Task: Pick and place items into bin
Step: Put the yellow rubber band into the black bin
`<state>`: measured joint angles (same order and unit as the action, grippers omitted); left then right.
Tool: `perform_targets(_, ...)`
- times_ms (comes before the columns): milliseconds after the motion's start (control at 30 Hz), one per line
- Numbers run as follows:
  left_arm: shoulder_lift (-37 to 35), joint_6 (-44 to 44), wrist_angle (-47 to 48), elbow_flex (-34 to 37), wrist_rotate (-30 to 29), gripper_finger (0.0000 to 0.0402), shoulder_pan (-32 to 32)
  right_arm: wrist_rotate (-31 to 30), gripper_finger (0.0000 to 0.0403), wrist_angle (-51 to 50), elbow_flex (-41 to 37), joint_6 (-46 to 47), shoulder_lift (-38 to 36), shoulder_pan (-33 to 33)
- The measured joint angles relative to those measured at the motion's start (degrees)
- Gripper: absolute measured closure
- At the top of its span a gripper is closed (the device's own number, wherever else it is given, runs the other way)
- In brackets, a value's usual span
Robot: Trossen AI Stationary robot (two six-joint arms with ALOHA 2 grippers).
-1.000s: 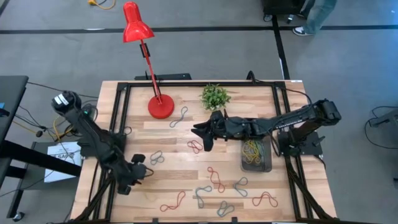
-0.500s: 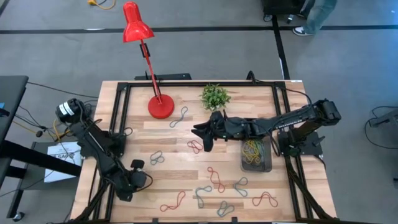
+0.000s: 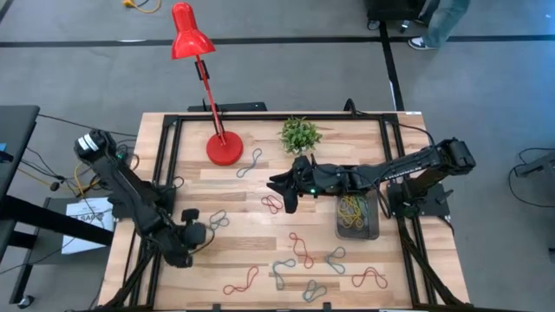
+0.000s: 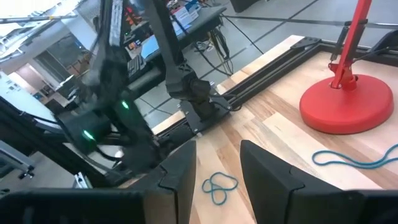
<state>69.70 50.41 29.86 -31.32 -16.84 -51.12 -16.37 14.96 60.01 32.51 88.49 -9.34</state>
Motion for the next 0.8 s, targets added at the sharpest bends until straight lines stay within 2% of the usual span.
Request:
perform_targets(133, -8.1, -5.7, 11.9, -4.5, -8.3, 0.0401, 5.8, 1.8, 0.0285, 0.2, 0.0, 0.0, 0.3, 0.0)
perform_targets(300, -15.8, -19.2, 13.7, -10.3, -17.4, 0.0402, 14.7, 2.3, 0.0285, 6.8, 0.5, 0.0, 4.8, 0.1)
perform_targets(400, -17.3, -28.0, 12.5, -13.6, -18.2, 0.0401, 20.7, 2.5, 0.0285, 9.7, 2.2, -0.1, 9.3, 0.1)
perform_targets(600, -15.2, -40.5, 12.4, -18.7, -16.6, 0.0401, 29.4, 5.2, 0.0285, 12.6, 13.7, -5.3, 20.5, 1.7)
perform_targets(800, -13.8, -42.6, 12.3, -21.5, -14.4, 0.0401, 33.8, 9.1, 0.0285, 9.1, 24.2, -6.8, 27.2, 4.1)
